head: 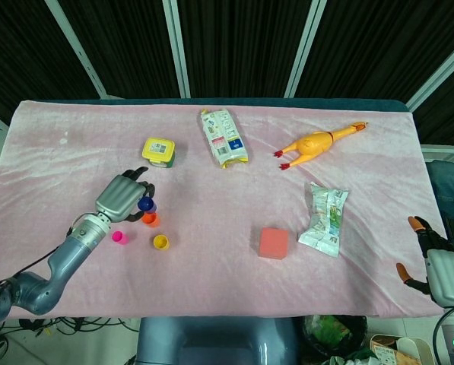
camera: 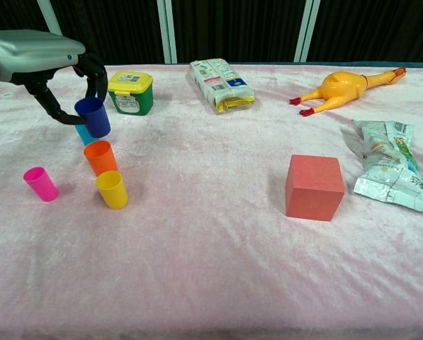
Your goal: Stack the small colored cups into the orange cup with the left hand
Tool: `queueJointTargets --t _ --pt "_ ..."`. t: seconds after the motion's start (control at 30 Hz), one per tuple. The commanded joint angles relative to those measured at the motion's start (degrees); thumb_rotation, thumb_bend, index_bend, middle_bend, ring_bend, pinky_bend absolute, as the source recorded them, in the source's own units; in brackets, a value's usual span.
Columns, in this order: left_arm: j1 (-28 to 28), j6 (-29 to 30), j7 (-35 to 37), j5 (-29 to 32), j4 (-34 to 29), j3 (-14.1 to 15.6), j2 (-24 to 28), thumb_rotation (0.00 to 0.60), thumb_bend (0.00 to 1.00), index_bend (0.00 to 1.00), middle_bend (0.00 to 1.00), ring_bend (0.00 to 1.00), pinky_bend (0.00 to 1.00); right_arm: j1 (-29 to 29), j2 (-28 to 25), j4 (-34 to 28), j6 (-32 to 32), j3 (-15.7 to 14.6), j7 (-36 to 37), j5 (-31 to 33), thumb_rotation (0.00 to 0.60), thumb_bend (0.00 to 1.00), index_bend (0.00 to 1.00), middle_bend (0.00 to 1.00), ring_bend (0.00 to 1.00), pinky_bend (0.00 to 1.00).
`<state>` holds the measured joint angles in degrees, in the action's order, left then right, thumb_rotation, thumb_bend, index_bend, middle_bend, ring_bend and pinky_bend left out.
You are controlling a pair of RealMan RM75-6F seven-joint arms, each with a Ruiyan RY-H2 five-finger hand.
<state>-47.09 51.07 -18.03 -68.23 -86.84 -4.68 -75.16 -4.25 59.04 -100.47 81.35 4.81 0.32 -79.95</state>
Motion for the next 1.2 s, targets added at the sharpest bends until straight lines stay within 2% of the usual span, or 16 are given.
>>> queueJointTargets --t 0.03,1.07,1.13,1.2 --pt "-0.2 -0.7 0.7 -0.6 1.0 0.0 -0.8 0.6 0.32 0.44 0.5 0.09 0.23 0.0 0.0 0.1 0.0 0.1 0.1 0.1 0.6 0.26 0.03 0.06 0.16 0.21" --pt "1.2 -1.6 1.5 -2.7 3.2 1.1 -2.9 0.6 0.32 0.44 0.5 0.09 0.23 -0.2 0.2 0.1 -0.3 0.0 -0.2 0.0 0.6 0.26 0.03 0.06 0.16 0.21" --pt "1.3 -1.9 1.4 -2.4 3.4 1.2 -3.0 0.6 0.32 0.43 0.49 0.09 0.23 -0.2 0.2 0.1 -0.3 0.0 -0.2 0.1 0.6 0.26 0.03 0.06 0.16 0.21" --pt "1.2 -2.8 1.3 -1.7 3.5 1.4 -2.9 0.6 0.32 0.36 0.45 0.08 0.22 -0.1 0.1 0.1 -0.3 0.0 -0.1 0.1 0.6 0.26 0.03 0.06 0.16 0.21"
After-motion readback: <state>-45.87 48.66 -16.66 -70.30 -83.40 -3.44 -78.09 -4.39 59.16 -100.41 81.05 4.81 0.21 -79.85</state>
